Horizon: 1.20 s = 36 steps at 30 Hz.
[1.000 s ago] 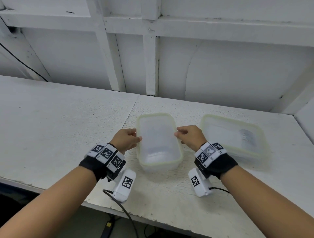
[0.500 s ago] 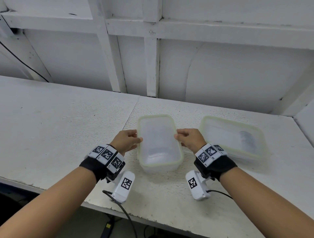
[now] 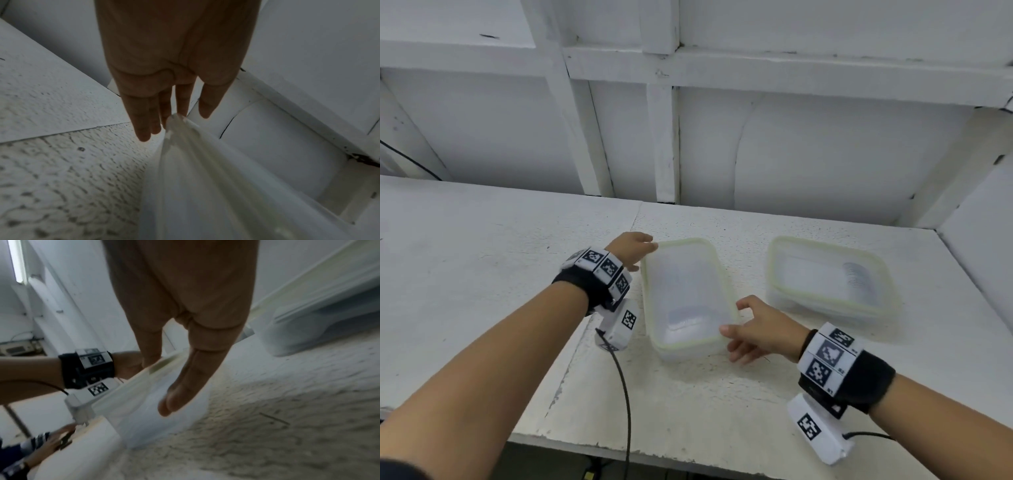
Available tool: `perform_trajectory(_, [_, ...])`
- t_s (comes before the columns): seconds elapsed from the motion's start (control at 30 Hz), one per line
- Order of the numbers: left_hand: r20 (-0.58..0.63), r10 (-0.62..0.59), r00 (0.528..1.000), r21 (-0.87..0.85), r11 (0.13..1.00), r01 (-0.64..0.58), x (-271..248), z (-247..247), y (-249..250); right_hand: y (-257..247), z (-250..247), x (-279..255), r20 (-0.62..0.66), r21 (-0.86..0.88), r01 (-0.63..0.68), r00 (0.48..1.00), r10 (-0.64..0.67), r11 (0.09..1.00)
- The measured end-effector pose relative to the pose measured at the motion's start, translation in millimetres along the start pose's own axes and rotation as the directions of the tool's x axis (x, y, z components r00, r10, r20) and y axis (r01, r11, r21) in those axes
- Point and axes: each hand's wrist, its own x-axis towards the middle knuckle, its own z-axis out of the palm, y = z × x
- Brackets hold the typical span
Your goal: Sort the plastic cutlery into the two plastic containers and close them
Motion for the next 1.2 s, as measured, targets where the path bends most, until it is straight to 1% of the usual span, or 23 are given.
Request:
perform_trajectory(0.1, [0.02, -0.009, 1.0, 0.071, 0.997, 0.008, 11, 2, 3, -7, -1, 5, -0.067, 0.062, 0.012, 0.998, -0.007, 0.998])
perform_trajectory(0.17, [0.016, -0.034, 0.999, 0.064, 0.997, 0.033, 18, -3, 0, -13, -7, 12, -0.169, 0.07, 0.019, 0.986, -0.007, 0.997])
perform_trajectory(0.23, [-0.007, -0.078, 0.997, -0.011, 0.997, 0.078, 25, -10, -3, -22, -14, 22, -0.297, 0.062, 0.038, 0.955, -0.018, 0.997])
perform_trajectory(0.3, [-0.045, -0.123, 0.991, -0.088, 0.989, 0.118, 32, -19, -9, -35, -19, 36, -0.403, 0.07, 0.086, 0.914, -0.05, 0.994])
perform_trajectory(0.37, [-0.076, -0.143, 0.987, -0.15, 0.98, 0.13, 41, -31, -17, -51, -23, 52, -0.474, 0.1, 0.141, 0.877, -0.078, 0.985])
perform_trajectory(0.4, [-0.097, -0.151, 0.984, -0.173, 0.976, 0.133, 48, -37, -22, -61, -23, 61, -0.49, 0.117, 0.162, 0.868, -0.085, 0.98])
perform_trajectory(0.43, [-0.125, -0.152, 0.981, -0.186, 0.974, 0.127, 54, -43, -25, -71, -24, 70, -0.488, 0.138, 0.176, 0.869, -0.088, 0.975])
perform_trajectory(0.5, [-0.168, -0.154, 0.974, -0.235, 0.965, 0.112, 63, -50, -26, -90, -25, 91, -0.445, 0.184, 0.178, 0.892, -0.08, 0.967])
perform_trajectory(0.57, [-0.194, -0.157, 0.968, -0.312, 0.946, 0.09, 70, -51, -18, -106, -31, 114, -0.414, 0.168, 0.171, 0.906, -0.088, 0.971])
perform_trajectory(0.63, [-0.206, -0.135, 0.969, -0.328, 0.943, 0.062, 79, -50, -5, -116, -40, 139, -0.426, 0.077, 0.188, 0.894, -0.138, 0.979])
perform_trajectory(0.73, [-0.212, -0.085, 0.974, -0.278, 0.96, 0.023, 91, -49, 6, -125, -49, 169, -0.466, -0.092, 0.188, 0.86, -0.209, 0.978])
perform_trajectory(0.87, [-0.235, -0.067, 0.97, -0.199, 0.98, 0.02, 112, -50, 1, -128, -54, 197, -0.447, -0.242, 0.165, 0.856, -0.261, 0.956])
perform_trajectory(0.93, [-0.242, -0.071, 0.968, -0.195, 0.98, 0.023, 120, -50, -5, -130, -55, 208, -0.43, -0.299, 0.184, 0.85, -0.305, 0.936])
perform_trajectory(1.07, [-0.224, -0.035, 0.974, -0.244, 0.97, -0.021, 126, -47, -10, -127, -56, 222, -0.442, -0.366, 0.17, 0.833, -0.332, 0.915])
perform_trajectory(1.13, [-0.209, -0.041, 0.977, -0.294, 0.956, -0.023, 127, -47, -9, -126, -57, 226, -0.438, -0.38, 0.153, 0.839, -0.323, 0.912])
perform_trajectory(1.2, [-0.206, -0.057, 0.977, -0.277, 0.961, -0.002, 127, -46, -5, -128, -56, 225, -0.428, -0.393, 0.132, 0.849, -0.308, 0.91])
